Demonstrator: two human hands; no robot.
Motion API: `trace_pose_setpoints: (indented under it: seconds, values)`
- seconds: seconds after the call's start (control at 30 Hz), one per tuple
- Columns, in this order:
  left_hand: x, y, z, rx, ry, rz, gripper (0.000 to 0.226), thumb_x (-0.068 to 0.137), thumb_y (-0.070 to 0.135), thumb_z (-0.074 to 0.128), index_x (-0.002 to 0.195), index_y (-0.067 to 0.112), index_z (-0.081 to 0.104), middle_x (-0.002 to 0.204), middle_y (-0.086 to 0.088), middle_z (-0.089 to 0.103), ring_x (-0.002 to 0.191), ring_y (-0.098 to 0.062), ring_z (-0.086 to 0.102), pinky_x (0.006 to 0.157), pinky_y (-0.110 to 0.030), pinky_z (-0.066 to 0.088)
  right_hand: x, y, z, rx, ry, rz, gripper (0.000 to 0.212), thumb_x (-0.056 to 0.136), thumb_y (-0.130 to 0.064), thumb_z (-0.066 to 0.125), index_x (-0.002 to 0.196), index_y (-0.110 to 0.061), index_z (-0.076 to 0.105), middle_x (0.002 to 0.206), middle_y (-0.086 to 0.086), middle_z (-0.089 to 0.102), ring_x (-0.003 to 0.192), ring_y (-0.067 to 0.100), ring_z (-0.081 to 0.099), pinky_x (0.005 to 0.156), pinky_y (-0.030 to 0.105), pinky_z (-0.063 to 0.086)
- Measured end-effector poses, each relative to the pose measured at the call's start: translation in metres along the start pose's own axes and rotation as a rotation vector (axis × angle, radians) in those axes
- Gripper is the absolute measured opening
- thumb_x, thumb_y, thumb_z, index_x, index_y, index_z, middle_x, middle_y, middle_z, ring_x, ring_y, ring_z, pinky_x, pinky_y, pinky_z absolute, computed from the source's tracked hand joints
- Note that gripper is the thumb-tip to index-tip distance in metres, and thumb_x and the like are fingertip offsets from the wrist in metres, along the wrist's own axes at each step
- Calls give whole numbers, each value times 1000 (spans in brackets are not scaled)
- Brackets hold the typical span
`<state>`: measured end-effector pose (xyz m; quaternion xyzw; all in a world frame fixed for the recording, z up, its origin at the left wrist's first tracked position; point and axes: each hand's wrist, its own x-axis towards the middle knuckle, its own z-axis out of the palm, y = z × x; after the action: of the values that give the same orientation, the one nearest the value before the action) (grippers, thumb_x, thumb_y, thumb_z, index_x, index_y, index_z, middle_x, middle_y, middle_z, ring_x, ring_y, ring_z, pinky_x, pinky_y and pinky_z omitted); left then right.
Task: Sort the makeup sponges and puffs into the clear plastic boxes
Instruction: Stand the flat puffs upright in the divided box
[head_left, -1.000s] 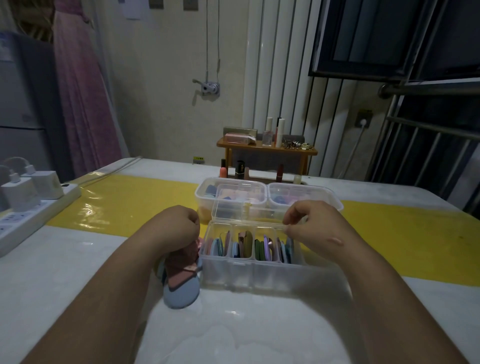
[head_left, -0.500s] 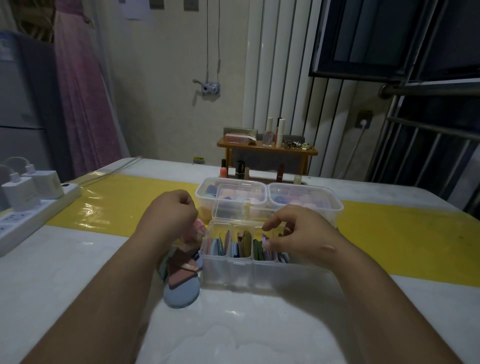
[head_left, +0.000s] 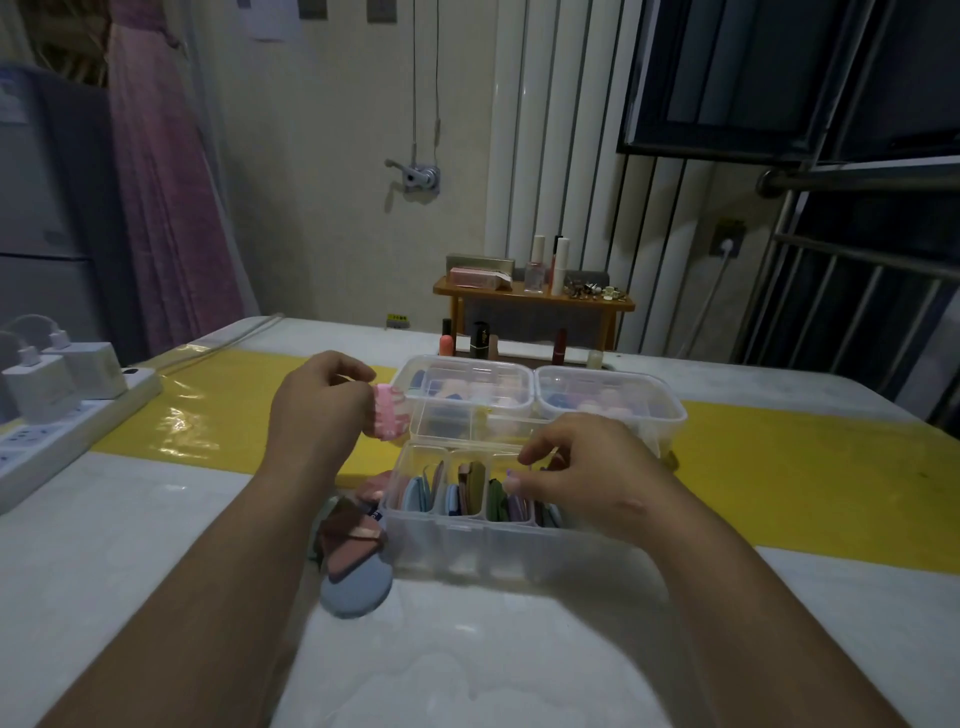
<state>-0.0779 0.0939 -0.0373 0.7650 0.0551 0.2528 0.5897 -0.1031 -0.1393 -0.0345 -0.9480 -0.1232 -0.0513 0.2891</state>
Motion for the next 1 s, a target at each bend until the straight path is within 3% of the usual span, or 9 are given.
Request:
trace_pose_setpoints:
  seconds: [0.07, 0.27, 0.47, 0.7, 0.8, 0.9, 1.0]
  values:
    - [-1, 1, 0, -44, -5, -8, 27, 57, 12, 53, 83, 13, 62, 61, -8, 58, 53, -23, 51, 49, -30, 40, -1, -1, 1, -5, 16, -12, 25, 83, -46, 75, 102, -30, 71, 91, -15, 60, 80, 4, 56, 63, 20, 44]
    - [-1, -1, 4, -106, -81, 39, 21, 78, -9, 55, 81, 12, 57, 69, -12, 59, 59, -28, 55, 51, -35, 46, -2, -1, 3, 68, 82, -51, 8, 87, -42, 70, 89, -36, 67, 91, -18, 59, 80, 2, 56, 67, 24, 45]
    - [-5, -2, 11, -158, -202, 45, 20, 82, -15, 52, 76, 4, 52, 69, -16, 58, 58, -29, 55, 55, -37, 51, 0, -1, 4, 151, 148, -91, 6, 91, -34, 68, 96, -33, 68, 88, -17, 62, 80, 2, 59, 72, 23, 52]
    - [-15, 3, 21, -200, -346, 78, 24, 84, -17, 53, 74, 4, 57, 73, -12, 60, 59, -21, 60, 58, -33, 55, -1, -1, 5, 300, 128, -121, 21, 95, -29, 63, 113, -41, 61, 106, -16, 64, 90, 2, 63, 79, 25, 58]
    - [-19, 7, 23, -168, -372, 123, 22, 83, -14, 59, 75, 6, 61, 67, -3, 62, 58, -12, 57, 53, -27, 51, -3, -5, 4, 397, 96, -142, 24, 98, -27, 60, 107, -48, 56, 109, -14, 67, 93, 1, 65, 76, 22, 58]
    - [-23, 12, 24, -141, -378, 157, 21, 83, -11, 62, 75, 8, 62, 71, -3, 63, 54, 0, 54, 48, -12, 42, -4, -7, 3, 444, 133, -168, 20, 97, -24, 61, 102, -43, 60, 103, -12, 70, 90, 1, 66, 71, 18, 55]
    - [-23, 11, 25, -128, -388, 171, 20, 83, -7, 66, 76, 11, 65, 76, -4, 66, 66, -6, 60, 57, -16, 48, -4, -8, 2, 459, 160, -193, 17, 94, -21, 65, 97, -37, 64, 97, -10, 70, 84, 3, 65, 69, 21, 56]
